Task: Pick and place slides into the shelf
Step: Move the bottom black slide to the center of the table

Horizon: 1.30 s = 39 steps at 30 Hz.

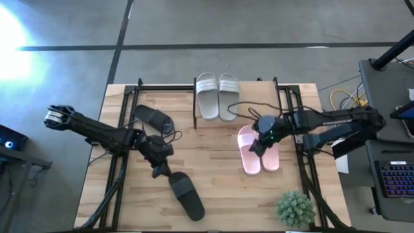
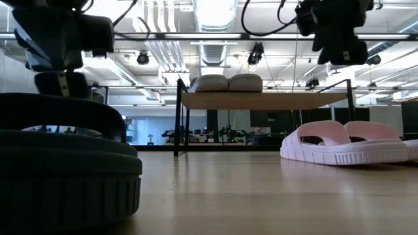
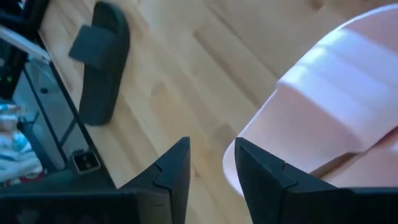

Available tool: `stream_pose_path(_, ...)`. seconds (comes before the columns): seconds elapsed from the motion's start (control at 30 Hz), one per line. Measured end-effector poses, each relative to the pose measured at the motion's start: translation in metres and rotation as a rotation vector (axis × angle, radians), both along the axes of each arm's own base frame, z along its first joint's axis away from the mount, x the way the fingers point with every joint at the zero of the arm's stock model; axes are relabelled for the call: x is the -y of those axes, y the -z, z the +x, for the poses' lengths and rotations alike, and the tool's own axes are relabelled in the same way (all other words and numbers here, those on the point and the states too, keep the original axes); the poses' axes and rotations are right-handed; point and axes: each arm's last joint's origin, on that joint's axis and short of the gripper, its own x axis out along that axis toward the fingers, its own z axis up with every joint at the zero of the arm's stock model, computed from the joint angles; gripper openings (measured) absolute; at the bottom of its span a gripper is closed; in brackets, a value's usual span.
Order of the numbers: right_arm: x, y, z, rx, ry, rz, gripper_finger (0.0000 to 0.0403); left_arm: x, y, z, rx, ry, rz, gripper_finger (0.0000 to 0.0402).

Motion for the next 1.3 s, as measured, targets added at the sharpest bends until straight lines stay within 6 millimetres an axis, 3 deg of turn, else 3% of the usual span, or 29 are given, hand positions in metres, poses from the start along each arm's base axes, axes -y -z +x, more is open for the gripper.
stream_pose_path(0.33, -0.025, -0.009, -0.023, 0.003, -0.043, -0.058, 0.0139, 0.002, 0.009, 0.004, -0.124, -0.171, -0.118, 0.0130)
stream_pose_path(0.5, -0.029, -0.018, -0.040, 0.040, -0.007, -0.132, 0.0147, 0.006, 0.027, 0.011, -0.217, -0.169, -0.089, 0.0170)
stream_pose_path(0.87, -0.024, -0.027, -0.068, 0.061, 0.047, -0.169, 0.0150, 0.025, 0.057, 0.039, -0.242, -0.097, -0.055, 0.0176)
stream_pose_path(1.3, -0.024, -0.027, -0.069, 0.057, 0.049, -0.170, 0.0150, 0.035, 0.057, 0.054, -0.131, 0.014, -0.178, 0.0176)
